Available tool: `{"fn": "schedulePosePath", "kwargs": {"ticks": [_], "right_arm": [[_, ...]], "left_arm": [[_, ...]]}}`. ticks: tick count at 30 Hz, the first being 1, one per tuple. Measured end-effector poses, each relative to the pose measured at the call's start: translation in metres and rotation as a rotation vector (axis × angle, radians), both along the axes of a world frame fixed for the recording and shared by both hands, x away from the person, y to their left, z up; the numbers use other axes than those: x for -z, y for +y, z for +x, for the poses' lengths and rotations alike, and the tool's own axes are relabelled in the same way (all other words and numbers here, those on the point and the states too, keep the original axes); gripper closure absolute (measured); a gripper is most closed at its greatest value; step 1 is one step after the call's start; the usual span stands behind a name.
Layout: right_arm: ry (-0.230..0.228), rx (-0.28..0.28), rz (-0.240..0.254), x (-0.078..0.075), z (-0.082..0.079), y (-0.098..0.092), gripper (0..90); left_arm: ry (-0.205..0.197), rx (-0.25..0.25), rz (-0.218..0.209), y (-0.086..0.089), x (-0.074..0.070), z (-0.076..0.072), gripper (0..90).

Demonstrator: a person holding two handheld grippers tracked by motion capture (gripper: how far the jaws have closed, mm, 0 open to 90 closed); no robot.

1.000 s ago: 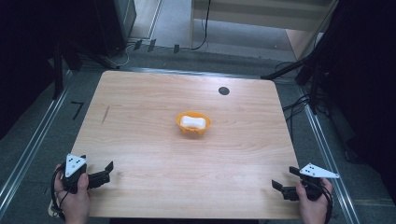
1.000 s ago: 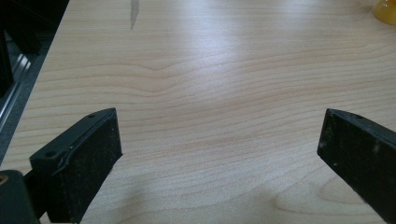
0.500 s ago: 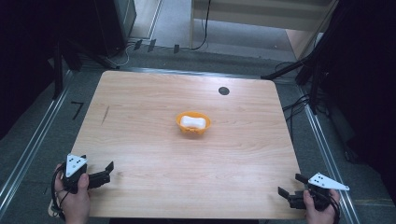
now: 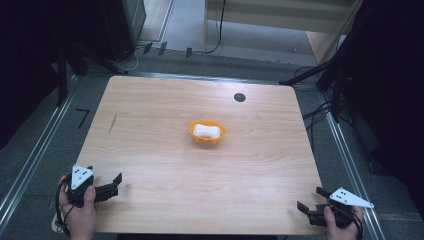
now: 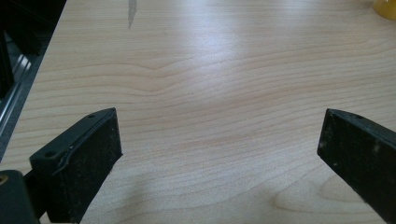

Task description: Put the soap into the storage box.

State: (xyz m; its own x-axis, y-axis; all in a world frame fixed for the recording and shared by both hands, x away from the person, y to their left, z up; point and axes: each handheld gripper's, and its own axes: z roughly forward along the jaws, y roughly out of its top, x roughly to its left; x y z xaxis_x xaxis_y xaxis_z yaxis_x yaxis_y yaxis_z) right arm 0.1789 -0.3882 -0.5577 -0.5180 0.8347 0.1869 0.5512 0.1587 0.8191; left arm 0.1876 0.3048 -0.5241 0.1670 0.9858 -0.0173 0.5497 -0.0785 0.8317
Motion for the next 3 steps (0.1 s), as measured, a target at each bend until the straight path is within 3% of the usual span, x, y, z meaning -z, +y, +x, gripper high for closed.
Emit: {"fn": "schedulePosePath", "kwargs": {"ticks": [3], "right_arm": [[0.002, -0.006, -0.006, 0.0001, 0.0005, 0.0006, 0.0]], "left_arm": [[-0.001, 0.001, 0.004, -0.0004, 0.0001, 0.0001, 0.0]]}}
